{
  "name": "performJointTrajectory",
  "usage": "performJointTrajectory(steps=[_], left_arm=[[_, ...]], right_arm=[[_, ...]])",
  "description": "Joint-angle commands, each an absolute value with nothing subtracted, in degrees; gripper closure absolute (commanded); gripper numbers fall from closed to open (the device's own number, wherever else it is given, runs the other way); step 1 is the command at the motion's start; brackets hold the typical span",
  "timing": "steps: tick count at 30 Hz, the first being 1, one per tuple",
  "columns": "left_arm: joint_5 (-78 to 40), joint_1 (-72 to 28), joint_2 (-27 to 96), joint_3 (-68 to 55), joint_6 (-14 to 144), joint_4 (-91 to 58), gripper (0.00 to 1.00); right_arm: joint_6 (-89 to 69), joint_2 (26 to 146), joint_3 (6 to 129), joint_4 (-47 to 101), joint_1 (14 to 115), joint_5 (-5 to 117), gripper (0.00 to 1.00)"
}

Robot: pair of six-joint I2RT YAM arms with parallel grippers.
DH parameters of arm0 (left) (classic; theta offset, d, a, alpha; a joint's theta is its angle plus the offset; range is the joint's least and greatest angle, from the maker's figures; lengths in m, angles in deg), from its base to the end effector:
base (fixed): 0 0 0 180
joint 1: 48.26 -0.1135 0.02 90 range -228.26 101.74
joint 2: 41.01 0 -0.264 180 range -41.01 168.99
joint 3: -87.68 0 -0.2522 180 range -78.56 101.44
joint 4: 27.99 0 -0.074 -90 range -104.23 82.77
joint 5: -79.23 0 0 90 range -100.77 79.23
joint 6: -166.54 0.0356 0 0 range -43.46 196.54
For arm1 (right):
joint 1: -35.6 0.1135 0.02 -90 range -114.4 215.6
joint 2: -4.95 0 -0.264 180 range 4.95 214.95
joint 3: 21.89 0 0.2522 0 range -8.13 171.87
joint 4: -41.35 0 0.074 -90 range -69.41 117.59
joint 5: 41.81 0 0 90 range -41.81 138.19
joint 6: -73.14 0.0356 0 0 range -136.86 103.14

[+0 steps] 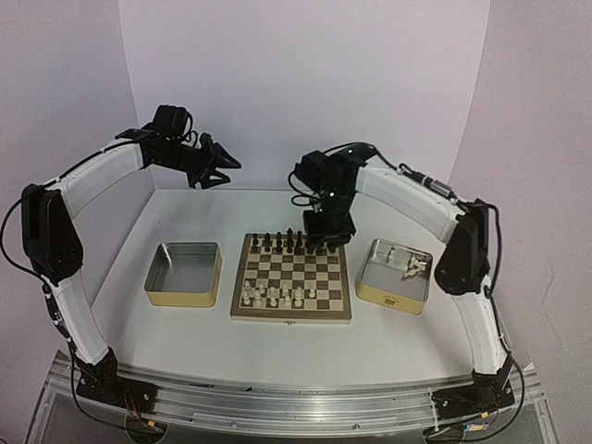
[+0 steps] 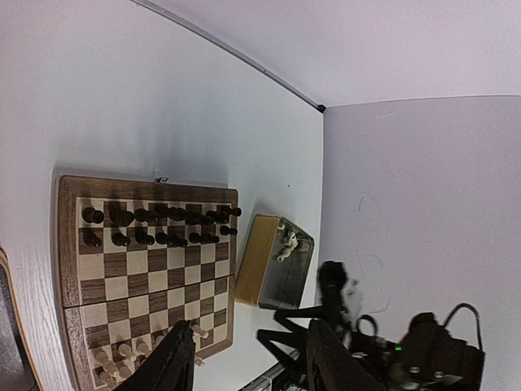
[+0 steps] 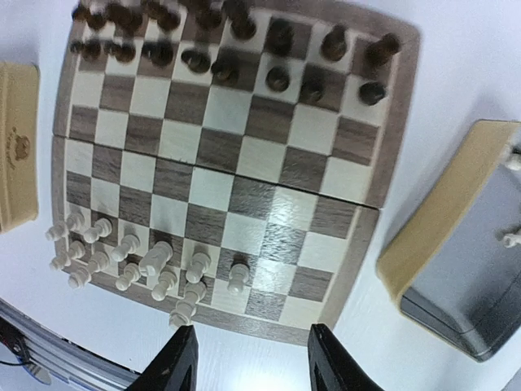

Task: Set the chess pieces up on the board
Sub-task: Pick up the chess piece from the storage box.

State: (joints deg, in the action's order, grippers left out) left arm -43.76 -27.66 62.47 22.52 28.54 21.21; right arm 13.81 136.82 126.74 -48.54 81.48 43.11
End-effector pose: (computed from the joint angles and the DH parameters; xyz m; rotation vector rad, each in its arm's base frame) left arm 0.3777 -0.1627 0.3562 -0.2306 2.4157 -1.2499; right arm 0.3291 0.3348 0.2781 -0.3588 2.8289 0.1626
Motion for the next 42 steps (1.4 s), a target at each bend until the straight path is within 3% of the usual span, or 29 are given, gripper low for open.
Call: performJointTrajectory(steps=[1, 7, 10, 24, 35, 40, 42], left_arm=[[-43.92, -26.01, 63.72, 24.21, 29.06, 19.51, 0.54], [-42.03, -21.95, 66.23, 26.44, 30.09, 20.72, 0.54], [-41.78, -20.33, 67.2, 27.21, 30.2, 20.8, 0.54], [-42.6, -18.2, 69.62, 30.03, 29.89, 20.41, 0.54], [-43.43, -18.2, 72.57, 33.52, 29.81, 21.28, 0.54], [-43.49, -18.2, 73.54, 34.79, 29.73, 21.54, 0.54], [-43.49, -18.23, 73.8, 35.03, 29.75, 21.57, 0.54]], right_arm=[[18.11, 123.89, 118.62, -56.87, 78.08, 33.65, 0.53], [26.16, 110.71, 91.83, -42.9, 65.87, 32.59, 0.56], [31.45, 109.64, 84.66, -38.15, 61.35, 32.04, 0.6], [35.02, 123.12, 83.57, -28.64, 55.89, 30.84, 0.61], [36.65, 125.57, 79.45, -24.7, 53.99, 34.65, 0.61], [37.6, 125.96, 77.67, -23.61, 53.88, 35.91, 0.64], [37.48, 126.02, 77.16, -23.41, 53.82, 35.39, 0.7]])
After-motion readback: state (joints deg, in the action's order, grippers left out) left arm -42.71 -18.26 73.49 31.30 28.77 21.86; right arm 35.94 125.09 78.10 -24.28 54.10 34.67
